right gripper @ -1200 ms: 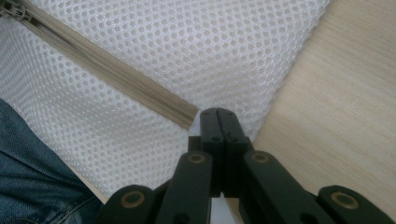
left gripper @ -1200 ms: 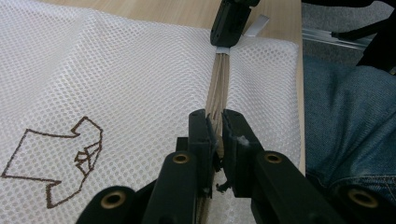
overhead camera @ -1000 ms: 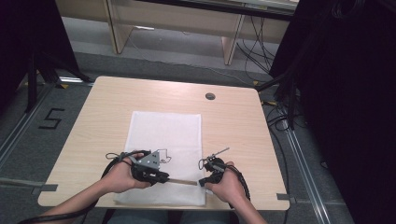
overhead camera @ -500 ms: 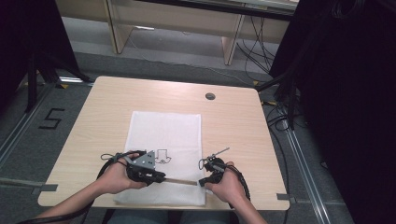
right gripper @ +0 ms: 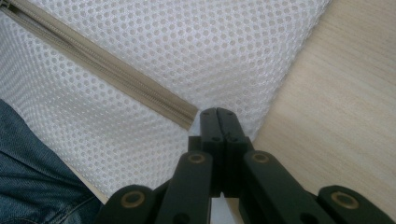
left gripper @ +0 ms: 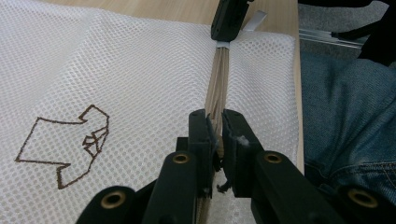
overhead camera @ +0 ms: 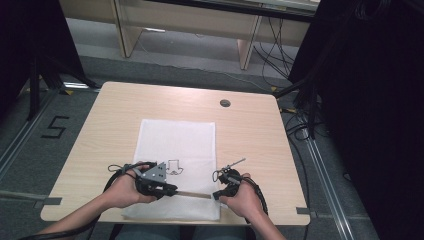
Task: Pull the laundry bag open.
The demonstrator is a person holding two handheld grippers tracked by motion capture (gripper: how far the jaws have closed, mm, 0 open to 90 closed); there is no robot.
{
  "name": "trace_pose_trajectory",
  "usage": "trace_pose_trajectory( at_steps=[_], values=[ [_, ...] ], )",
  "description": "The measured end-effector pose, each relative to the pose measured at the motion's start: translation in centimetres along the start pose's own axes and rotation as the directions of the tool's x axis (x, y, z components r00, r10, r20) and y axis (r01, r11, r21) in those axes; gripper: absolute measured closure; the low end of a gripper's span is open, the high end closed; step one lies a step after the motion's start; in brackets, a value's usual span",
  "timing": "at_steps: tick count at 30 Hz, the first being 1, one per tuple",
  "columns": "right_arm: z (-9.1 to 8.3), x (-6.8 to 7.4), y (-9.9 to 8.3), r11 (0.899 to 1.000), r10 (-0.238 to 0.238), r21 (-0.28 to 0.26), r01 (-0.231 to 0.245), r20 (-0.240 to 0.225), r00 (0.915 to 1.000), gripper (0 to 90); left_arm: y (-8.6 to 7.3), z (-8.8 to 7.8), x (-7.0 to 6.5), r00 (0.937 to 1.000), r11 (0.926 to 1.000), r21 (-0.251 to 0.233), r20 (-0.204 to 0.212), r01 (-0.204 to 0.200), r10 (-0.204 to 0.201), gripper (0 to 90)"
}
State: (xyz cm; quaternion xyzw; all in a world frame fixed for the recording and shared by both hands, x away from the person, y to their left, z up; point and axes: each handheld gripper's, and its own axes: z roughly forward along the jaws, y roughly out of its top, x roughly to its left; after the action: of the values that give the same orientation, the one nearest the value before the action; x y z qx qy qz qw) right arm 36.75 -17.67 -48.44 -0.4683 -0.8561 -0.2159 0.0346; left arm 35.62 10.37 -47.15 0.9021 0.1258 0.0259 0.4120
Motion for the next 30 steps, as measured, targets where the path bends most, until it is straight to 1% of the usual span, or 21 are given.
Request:
trace_pose_trajectory(
  at_steps=[3,4,6,8,9,10,11,13,14,15,17,18,19,20,21,23,24,26,27,29,30],
  values=[
    [0.0,0.0,0.0,1.000,0.000,-0.001,0.000,-0.002,1.0000,90.0,0.0,0.0,0.0,1.0000,1.0000,0.000,0.004,-0.001,0.001,82.2],
    [0.0,0.0,0.0,1.000,0.001,0.000,-0.001,-0.001,1.0000,90.0,0.1,-0.2,0.0,1.0000,0.9999,0.005,-0.003,-0.009,0.009,82.2],
    [0.0,0.0,0.0,1.000,0.002,0.000,-0.002,0.001,1.0000,90.0,0.0,-0.5,0.2,1.0000,1.0000,-0.005,-0.005,-0.003,0.002,82.3],
    [0.0,0.0,0.0,1.000,0.001,-0.001,-0.001,0.001,1.0000,90.0,-0.4,-0.8,0.3,0.9999,0.9998,-0.013,-0.002,0.016,-0.016,82.3],
    [0.0,-0.1,0.1,1.000,-0.014,0.008,0.014,0.003,0.9999,90.0,-0.5,-0.9,0.3,0.9998,0.9997,-0.009,-0.003,0.021,-0.021,82.2],
    [0.0,-0.1,0.1,1.000,-0.010,0.010,0.010,0.003,0.9999,90.0,-0.5,-0.8,0.3,0.9999,0.9999,-0.007,0.000,0.011,-0.011,82.2],
    [0.0,-0.1,0.1,1.000,-0.008,0.009,0.008,0.004,1.0000,90.0,-0.5,-0.8,0.1,1.0000,1.0000,-0.003,-0.006,0.006,-0.006,82.2],
    [0.0,-0.1,0.1,1.000,-0.008,0.008,0.008,0.007,0.9999,90.0,-0.4,-0.9,0.2,1.0000,1.0000,-0.002,-0.006,0.003,-0.003,82.3],
    [0.0,-0.1,0.1,1.000,-0.009,0.009,0.009,0.007,0.9999,90.0,-0.4,-0.9,0.3,0.9999,0.9999,-0.010,0.007,0.010,-0.010,82.2],
    [0.0,-0.1,0.1,1.000,-0.009,0.008,0.009,0.006,0.9999,90.0,-0.5,-0.9,0.3,0.9999,1.0000,-0.001,0.011,0.006,-0.006,82.3],
    [0.0,-0.1,0.1,1.000,-0.009,0.009,0.009,0.004,0.9999,90.0,-0.5,-0.9,0.2,0.9998,0.9999,-0.006,0.017,0.010,-0.010,82.2],
    [0.0,-0.1,0.1,1.000,-0.010,0.009,0.010,0.003,0.9999,90.0,-0.5,-0.9,0.1,0.9999,0.9999,-0.009,0.007,0.010,-0.010,82.2],
    [0.0,-0.1,0.1,1.000,-0.010,0.008,0.010,0.003,0.9999,90.0,-0.5,-1.0,0.1,1.0000,1.0000,-0.003,0.006,0.005,-0.005,82.2],
    [0.1,-0.2,0.0,1.000,-0.008,-0.003,0.008,0.002,1.0000,90.0,-0.5,-1.2,0.3,1.0000,1.0000,0.002,0.001,0.000,0.000,82.2],
    [0.0,-0.2,0.0,1.000,-0.013,0.004,0.013,0.002,0.9999,90.0,-0.5,-1.3,0.3,1.0000,1.0000,-0.004,0.002,0.008,-0.008,82.2],
    [-0.1,0.0,0.0,1.000,0.004,0.011,-0.004,-0.004,1.0000,90.0,-0.8,-1.6,0.4,0.9998,0.9997,-0.013,0.001,0.021,-0.021,82.3],
    [0.1,-0.2,0.0,1.000,-0.009,-0.009,0.009,-0.003,1.0000,90.0,-1.0,-1.6,0.4,0.9996,0.9995,-0.015,0.001,0.029,-0.029,82.3],
    [0.0,-0.2,0.1,1.000,-0.011,0.008,0.011,0.000,0.9999,90.0,-1.1,-1.6,0.3,0.9997,0.9997,-0.007,0.000,0.025,-0.025,82.2],
    [0.0,-0.2,0.1,1.000,-0.011,0.008,0.011,0.001,0.9999,90.0,-1.1,-1.7,0.3,0.9998,0.9998,-0.004,-0.004,0.019,-0.019,82.3],
    [0.0,-0.1,0.1,1.000,-0.015,0.004,0.015,0.005,0.9999,90.0,-1.0,-1.7,0.4,0.9998,0.9997,-0.015,0.002,0.022,-0.022,82.2],
    [0.0,0.0,0.0,1.000,0.007,0.000,-0.007,0.001,1.0000,90.0,-1.0,-1.7,0.4,0.9998,0.9997,-0.014,0.002,0.022,-0.022,82.2]
  ],
)
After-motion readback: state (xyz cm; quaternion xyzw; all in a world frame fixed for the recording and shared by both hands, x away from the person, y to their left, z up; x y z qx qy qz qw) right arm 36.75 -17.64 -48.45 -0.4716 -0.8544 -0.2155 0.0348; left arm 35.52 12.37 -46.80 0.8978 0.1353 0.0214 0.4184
